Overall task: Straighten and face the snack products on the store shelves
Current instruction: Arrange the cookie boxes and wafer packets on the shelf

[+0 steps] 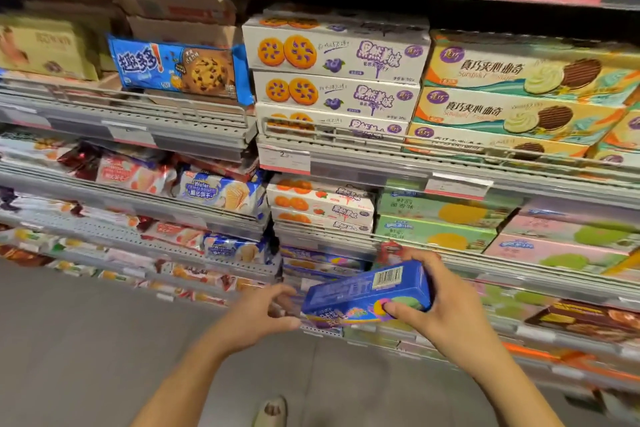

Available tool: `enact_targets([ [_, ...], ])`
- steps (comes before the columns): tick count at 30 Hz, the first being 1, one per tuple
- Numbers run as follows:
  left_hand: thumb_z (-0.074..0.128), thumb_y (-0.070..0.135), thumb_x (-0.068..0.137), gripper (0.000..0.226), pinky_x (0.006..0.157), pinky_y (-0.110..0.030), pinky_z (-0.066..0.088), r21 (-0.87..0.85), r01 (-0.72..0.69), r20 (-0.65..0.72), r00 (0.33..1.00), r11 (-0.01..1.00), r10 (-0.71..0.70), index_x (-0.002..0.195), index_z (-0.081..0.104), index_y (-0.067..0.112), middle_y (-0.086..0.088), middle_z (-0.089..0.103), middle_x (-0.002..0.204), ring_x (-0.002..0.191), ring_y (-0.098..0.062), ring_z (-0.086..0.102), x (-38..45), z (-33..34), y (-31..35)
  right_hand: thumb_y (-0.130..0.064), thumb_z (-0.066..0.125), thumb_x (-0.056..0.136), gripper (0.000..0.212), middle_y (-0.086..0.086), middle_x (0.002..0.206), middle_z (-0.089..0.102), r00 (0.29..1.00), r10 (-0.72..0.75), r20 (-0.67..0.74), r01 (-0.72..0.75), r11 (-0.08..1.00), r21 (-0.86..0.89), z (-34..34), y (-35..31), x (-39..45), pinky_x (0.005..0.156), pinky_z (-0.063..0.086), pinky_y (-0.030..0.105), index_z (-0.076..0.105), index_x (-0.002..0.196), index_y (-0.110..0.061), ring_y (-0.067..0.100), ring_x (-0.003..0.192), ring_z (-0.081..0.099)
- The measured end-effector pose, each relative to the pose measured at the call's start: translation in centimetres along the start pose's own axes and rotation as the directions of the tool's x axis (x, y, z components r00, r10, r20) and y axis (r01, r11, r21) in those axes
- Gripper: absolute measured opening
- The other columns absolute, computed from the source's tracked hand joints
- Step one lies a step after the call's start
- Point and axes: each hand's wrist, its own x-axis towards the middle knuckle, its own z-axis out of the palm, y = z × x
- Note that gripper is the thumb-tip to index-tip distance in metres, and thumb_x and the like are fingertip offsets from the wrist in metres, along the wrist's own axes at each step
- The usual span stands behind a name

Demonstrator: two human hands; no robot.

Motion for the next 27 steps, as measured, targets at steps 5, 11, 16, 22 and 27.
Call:
enact_targets([
  [5,0.071,0.029,0.094,0.019,0.086,-0.026,0.056,-0.141,0.073,-0.090,0.992,0.987,-0.086,0.112,0.067,0.028,0.009,0.071,0.111,0.103,-0.011,0.068,3.6,-1.8,-2.6,-0.065,0.076,0.075,0.061,-0.024,0.107,0.061,0.998,0.060,-0.034,-0.063,0.996,-0.065,1.6,0.5,-0.8,0.073,0.051,0.019,0.044,0.125,-0.050,0.002,0.093,0.062],
  [11,0.072,0.026,0.093,0.028,0.098,-0.047,0.053,-0.161,0.127,-0.193,0.968,0.979,-0.158,0.119,0.062,0.028,0.002,0.067,0.116,0.105,-0.021,0.066,10.8,-3.3,-6.1,-0.078,0.063,0.073,0.062,-0.024,0.096,0.064,0.976,0.201,-0.084,-0.213,0.963,-0.168,2.4,-0.6,-1.7,0.067,0.054,0.027,0.043,0.124,-0.050,0.003,0.084,0.064],
  [16,0.084,0.024,0.082,0.061,0.088,-0.043,0.058,-0.180,0.030,-0.197,0.978,0.983,-0.066,0.135,0.053,0.025,0.012,0.075,0.109,0.099,-0.014,0.072,17.0,-2.0,-10.7,-0.071,0.067,0.070,0.063,-0.033,0.104,0.057,0.957,0.280,-0.076,-0.290,0.918,-0.268,4.1,-3.0,-2.0,0.071,0.052,0.025,0.042,0.125,-0.051,0.001,0.088,0.060],
  [22,0.079,0.012,0.087,0.046,0.084,-0.034,0.048,-0.035,-0.063,-0.110,0.992,0.997,0.059,0.129,0.061,0.003,-0.005,0.073,0.113,0.103,-0.024,0.069,19.2,-2.4,-8.8,-0.070,0.069,0.072,0.059,-0.029,0.104,0.060,0.913,0.384,-0.136,-0.406,0.883,-0.236,5.3,-4.9,-3.1,0.073,0.049,0.015,0.041,0.121,-0.054,-0.001,0.089,0.060],
  [27,0.081,0.024,0.086,0.043,0.071,-0.040,0.046,0.250,-0.043,-0.138,0.987,0.967,0.080,0.113,0.065,-0.005,-0.026,0.064,0.117,0.101,-0.043,0.065,19.4,-2.3,-9.8,-0.071,0.067,0.074,0.063,-0.032,0.112,0.057,0.902,0.416,-0.113,-0.430,0.852,-0.297,6.1,-5.5,-3.6,0.077,0.046,0.012,0.040,0.128,-0.052,-0.004,0.094,0.058],
])
